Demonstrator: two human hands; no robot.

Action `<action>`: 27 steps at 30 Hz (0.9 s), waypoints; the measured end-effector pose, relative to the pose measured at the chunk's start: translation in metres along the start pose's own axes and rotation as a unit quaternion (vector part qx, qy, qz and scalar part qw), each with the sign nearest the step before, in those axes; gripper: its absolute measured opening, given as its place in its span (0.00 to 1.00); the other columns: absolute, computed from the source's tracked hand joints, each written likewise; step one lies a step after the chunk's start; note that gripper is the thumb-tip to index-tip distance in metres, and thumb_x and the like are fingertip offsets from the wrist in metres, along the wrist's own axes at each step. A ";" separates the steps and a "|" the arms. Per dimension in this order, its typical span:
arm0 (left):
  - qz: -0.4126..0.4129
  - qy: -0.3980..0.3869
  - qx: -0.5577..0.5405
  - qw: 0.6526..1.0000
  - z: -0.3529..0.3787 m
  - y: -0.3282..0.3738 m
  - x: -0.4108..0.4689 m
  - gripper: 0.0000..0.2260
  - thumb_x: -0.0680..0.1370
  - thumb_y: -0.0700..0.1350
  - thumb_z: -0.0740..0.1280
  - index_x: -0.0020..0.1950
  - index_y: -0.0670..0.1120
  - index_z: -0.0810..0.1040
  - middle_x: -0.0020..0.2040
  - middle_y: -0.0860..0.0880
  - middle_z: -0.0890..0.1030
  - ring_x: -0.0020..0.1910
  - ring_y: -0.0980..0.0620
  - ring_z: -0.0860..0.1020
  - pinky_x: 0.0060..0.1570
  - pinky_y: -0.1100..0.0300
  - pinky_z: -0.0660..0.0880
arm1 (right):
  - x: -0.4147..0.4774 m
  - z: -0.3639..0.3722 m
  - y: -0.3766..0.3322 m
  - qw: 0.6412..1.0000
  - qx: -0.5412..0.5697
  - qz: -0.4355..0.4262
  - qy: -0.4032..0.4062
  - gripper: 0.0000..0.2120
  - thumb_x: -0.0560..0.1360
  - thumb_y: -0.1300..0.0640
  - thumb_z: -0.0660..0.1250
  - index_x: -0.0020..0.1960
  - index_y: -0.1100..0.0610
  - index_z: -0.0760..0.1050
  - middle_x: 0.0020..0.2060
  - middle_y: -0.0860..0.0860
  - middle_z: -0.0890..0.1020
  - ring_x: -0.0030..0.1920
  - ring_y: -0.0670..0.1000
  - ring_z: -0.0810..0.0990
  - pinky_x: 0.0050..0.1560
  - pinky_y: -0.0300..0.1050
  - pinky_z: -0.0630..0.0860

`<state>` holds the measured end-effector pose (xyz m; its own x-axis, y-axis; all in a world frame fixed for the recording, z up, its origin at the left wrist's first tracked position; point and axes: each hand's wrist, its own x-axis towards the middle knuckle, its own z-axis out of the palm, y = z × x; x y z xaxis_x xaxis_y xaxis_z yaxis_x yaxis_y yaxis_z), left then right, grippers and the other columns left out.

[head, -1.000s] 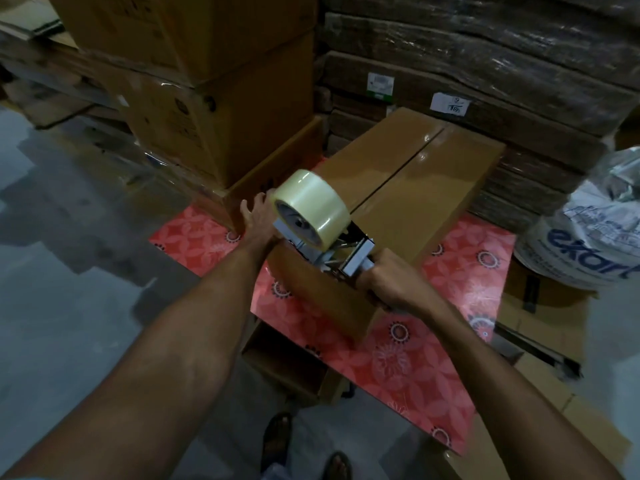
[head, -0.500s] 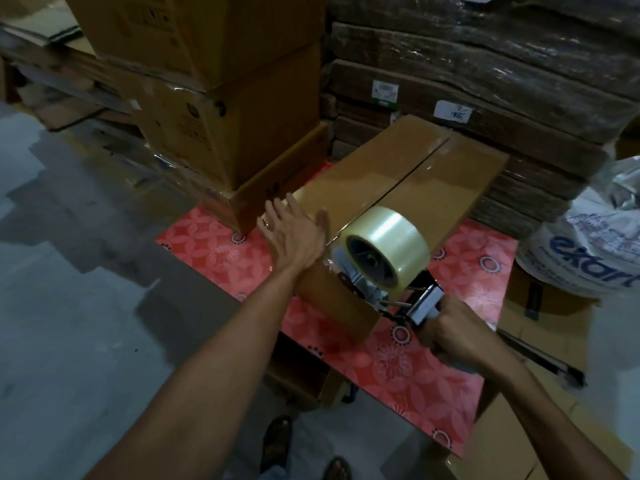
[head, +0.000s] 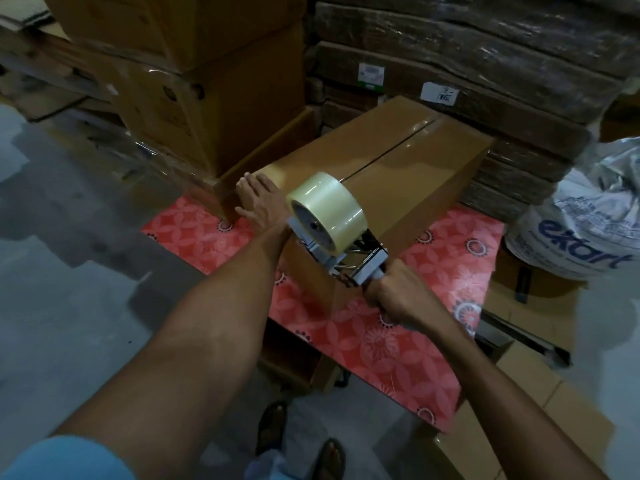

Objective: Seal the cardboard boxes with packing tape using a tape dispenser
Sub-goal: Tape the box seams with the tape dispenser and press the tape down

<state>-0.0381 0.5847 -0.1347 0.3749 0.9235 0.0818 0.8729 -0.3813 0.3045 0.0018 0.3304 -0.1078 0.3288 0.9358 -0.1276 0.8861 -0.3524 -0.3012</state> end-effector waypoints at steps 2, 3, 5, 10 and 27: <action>-0.008 -0.041 0.001 0.999 -0.006 0.004 0.001 0.27 0.84 0.48 0.51 0.82 0.41 0.51 0.82 0.40 0.49 0.81 0.43 0.47 0.73 0.34 0.55 | -0.018 -0.010 -0.002 0.999 0.011 -0.025 0.035 0.23 0.69 0.47 0.49 0.42 0.59 0.78 0.38 0.54 0.75 0.39 0.51 0.69 0.41 0.44 0.72; -0.014 -0.054 -0.010 0.998 -0.009 0.006 0.002 0.32 0.83 0.55 0.54 0.82 0.41 0.49 0.82 0.40 0.48 0.81 0.43 0.45 0.75 0.35 0.52 | -0.028 -0.012 -0.001 0.998 0.024 -0.036 0.054 0.15 0.73 0.53 0.56 0.38 0.61 0.77 0.37 0.55 0.77 0.34 0.51 0.70 0.34 0.42 0.69; -0.024 -0.066 -0.028 0.997 -0.007 0.007 0.006 0.43 0.77 0.69 0.55 0.82 0.42 0.47 0.82 0.42 0.46 0.81 0.44 0.43 0.76 0.36 0.47 | -0.057 -0.014 0.006 0.996 0.031 -0.036 0.071 0.08 0.69 0.66 0.69 0.32 0.60 0.77 0.33 0.52 0.79 0.26 0.47 0.72 0.27 0.37 0.64; -0.027 -0.051 -0.032 0.998 0.002 0.006 0.010 0.48 0.74 0.73 0.53 0.82 0.42 0.47 0.82 0.41 0.46 0.81 0.43 0.42 0.75 0.34 0.45 | -0.096 0.000 0.025 0.996 -0.031 -0.082 0.021 0.16 0.56 0.66 0.76 0.21 0.52 0.71 0.23 0.40 0.63 0.21 0.37 0.60 0.30 0.22 0.47; -0.004 -0.033 -0.031 0.999 0.005 0.005 0.008 0.46 0.75 0.72 0.53 0.82 0.41 0.51 0.82 0.40 0.49 0.81 0.41 0.44 0.74 0.33 0.48 | -0.099 0.103 0.037 0.852 0.398 0.341 0.011 0.13 0.68 0.66 0.66 0.30 0.50 0.73 0.25 0.50 0.74 0.24 0.51 0.69 0.29 0.45 0.67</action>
<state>-0.0294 0.5900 -0.1371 0.3902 0.9206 0.0169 0.8552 -0.3691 0.3638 -0.0321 0.2234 -0.2039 0.6919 0.5074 -0.5137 -0.0126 -0.7028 -0.7113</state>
